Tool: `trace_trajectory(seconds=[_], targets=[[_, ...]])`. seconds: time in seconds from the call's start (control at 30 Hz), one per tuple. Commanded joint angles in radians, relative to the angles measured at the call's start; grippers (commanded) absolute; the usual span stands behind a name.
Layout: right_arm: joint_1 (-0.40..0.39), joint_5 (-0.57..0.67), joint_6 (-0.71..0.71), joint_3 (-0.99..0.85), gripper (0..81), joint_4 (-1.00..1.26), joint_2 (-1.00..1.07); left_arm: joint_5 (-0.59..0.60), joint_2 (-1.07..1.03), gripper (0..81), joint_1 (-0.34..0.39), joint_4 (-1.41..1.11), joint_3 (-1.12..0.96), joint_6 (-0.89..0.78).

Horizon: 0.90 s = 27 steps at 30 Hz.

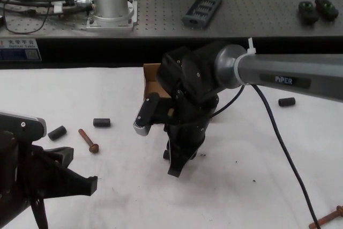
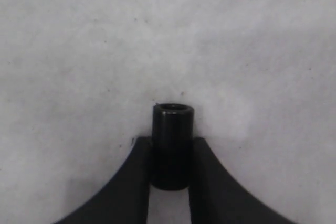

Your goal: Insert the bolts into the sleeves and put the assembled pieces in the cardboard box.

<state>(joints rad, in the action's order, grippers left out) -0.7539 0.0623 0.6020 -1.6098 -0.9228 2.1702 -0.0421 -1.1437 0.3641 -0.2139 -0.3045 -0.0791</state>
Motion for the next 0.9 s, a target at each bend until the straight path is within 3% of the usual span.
trace_trajectory(seconds=[0.0,0.1,0.37,0.57,0.67,0.87], targets=[[-0.005,-0.077,-0.021,0.001,6.6,-0.058,-0.021,0.01,0.012,0.7,-0.002,-0.005,-0.007,0.012],[-0.005,-0.097,-0.089,0.001,6.6,-0.069,-0.073,0.059,0.012,0.7,-0.002,-0.017,-0.007,0.012],[-0.005,-0.098,-0.257,0.001,6.6,-0.175,-0.296,0.341,0.012,0.7,-0.002,-0.036,-0.007,0.012],[-0.005,-0.261,-0.407,0.003,6.6,-0.244,-0.498,0.581,0.012,0.6,-0.002,-0.064,-0.007,0.006],[-0.005,-0.277,-0.47,0.003,6.6,-0.284,-0.603,0.687,0.012,0.6,-0.002,-0.093,-0.007,-0.016],[-0.025,-0.273,-0.539,0.112,6.6,-0.271,-0.865,0.7,0.012,0.6,0.056,-0.125,-0.012,-0.085]])
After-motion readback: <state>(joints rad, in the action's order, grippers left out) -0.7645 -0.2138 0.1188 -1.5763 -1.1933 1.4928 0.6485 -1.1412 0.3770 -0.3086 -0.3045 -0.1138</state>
